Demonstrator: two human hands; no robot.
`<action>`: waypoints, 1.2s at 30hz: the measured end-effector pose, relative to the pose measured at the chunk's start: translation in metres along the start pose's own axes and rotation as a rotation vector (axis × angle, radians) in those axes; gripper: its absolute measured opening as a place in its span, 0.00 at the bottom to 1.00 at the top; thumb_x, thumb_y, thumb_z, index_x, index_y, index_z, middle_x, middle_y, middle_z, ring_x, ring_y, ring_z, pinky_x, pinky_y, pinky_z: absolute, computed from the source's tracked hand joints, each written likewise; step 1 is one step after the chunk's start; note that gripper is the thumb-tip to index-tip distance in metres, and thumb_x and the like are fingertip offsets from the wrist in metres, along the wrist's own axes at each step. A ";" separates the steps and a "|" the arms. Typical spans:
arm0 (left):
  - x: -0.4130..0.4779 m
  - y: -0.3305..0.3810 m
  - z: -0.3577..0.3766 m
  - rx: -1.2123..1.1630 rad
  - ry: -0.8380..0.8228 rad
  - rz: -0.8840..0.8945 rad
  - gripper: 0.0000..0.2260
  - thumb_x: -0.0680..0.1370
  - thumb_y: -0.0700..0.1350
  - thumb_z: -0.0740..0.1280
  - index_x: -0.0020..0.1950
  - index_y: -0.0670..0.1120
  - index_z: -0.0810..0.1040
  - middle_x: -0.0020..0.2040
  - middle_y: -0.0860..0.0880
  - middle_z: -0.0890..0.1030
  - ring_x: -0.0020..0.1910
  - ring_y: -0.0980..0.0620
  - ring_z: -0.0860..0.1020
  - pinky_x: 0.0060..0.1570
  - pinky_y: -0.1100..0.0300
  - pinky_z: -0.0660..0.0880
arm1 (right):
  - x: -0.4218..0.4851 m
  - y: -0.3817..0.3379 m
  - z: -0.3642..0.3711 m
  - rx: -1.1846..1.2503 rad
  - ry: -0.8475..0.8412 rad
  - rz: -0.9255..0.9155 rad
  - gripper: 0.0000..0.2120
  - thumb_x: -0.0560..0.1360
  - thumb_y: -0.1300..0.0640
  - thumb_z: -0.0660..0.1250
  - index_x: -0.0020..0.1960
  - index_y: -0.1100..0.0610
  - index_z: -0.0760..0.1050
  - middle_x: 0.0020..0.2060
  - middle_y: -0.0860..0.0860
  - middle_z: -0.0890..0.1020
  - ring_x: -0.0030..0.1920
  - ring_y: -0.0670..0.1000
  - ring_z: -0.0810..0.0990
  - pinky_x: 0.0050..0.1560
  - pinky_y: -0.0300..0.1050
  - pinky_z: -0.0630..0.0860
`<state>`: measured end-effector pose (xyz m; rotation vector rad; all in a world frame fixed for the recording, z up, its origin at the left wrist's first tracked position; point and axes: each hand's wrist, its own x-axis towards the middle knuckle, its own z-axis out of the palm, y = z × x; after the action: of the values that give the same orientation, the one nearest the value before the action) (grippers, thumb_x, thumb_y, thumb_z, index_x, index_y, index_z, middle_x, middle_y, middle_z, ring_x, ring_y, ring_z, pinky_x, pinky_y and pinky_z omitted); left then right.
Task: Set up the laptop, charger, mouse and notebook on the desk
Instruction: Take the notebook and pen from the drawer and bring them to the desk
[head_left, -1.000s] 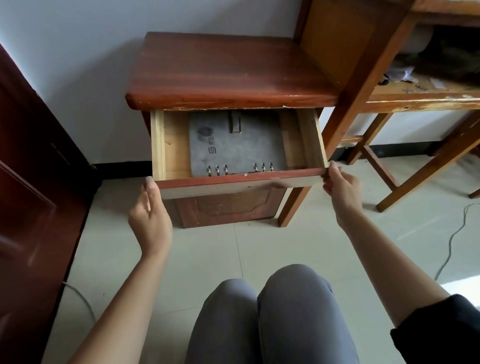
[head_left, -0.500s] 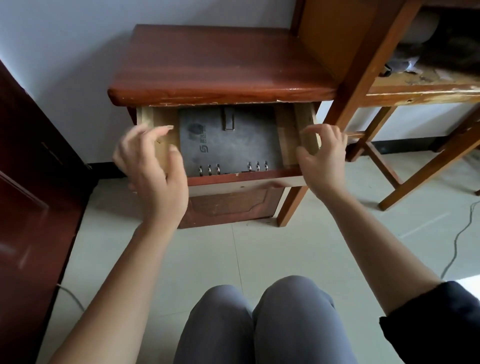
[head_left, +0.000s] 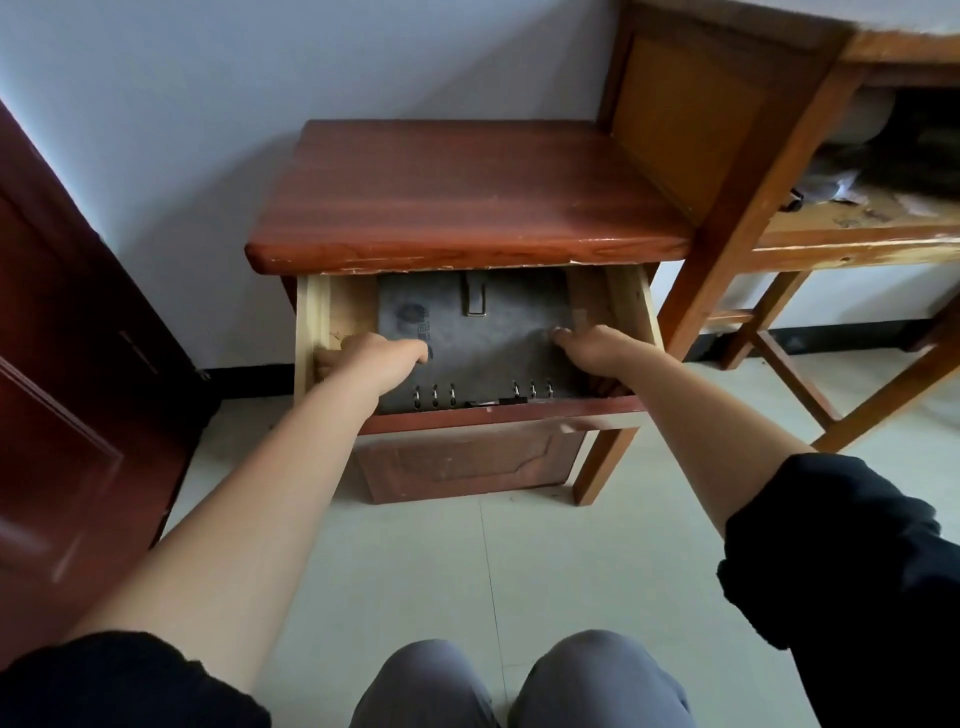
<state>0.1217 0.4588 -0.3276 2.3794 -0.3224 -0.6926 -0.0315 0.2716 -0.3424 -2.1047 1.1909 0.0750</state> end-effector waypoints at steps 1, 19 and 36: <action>0.000 0.001 0.000 -0.028 -0.059 0.013 0.30 0.71 0.54 0.69 0.69 0.42 0.66 0.69 0.42 0.67 0.63 0.43 0.68 0.57 0.51 0.67 | 0.000 -0.001 0.001 -0.016 -0.014 0.013 0.29 0.81 0.41 0.49 0.68 0.62 0.68 0.65 0.61 0.74 0.62 0.61 0.73 0.64 0.53 0.68; -0.002 -0.002 -0.010 -0.228 -0.135 0.021 0.25 0.72 0.50 0.69 0.66 0.44 0.69 0.63 0.44 0.70 0.53 0.44 0.69 0.52 0.48 0.72 | -0.025 -0.008 -0.013 0.000 -0.231 -0.134 0.08 0.78 0.51 0.64 0.40 0.45 0.71 0.38 0.45 0.76 0.38 0.43 0.74 0.30 0.31 0.68; -0.022 0.007 -0.038 -0.770 -0.308 0.125 0.26 0.78 0.42 0.66 0.74 0.55 0.63 0.46 0.46 0.79 0.28 0.52 0.81 0.38 0.55 0.82 | -0.056 -0.017 -0.046 0.495 0.258 -0.093 0.10 0.72 0.48 0.70 0.42 0.54 0.76 0.39 0.52 0.79 0.39 0.50 0.80 0.32 0.42 0.81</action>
<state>0.1237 0.4815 -0.2895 1.5157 -0.2654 -0.9227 -0.0633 0.2900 -0.2776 -1.7561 1.1142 -0.4990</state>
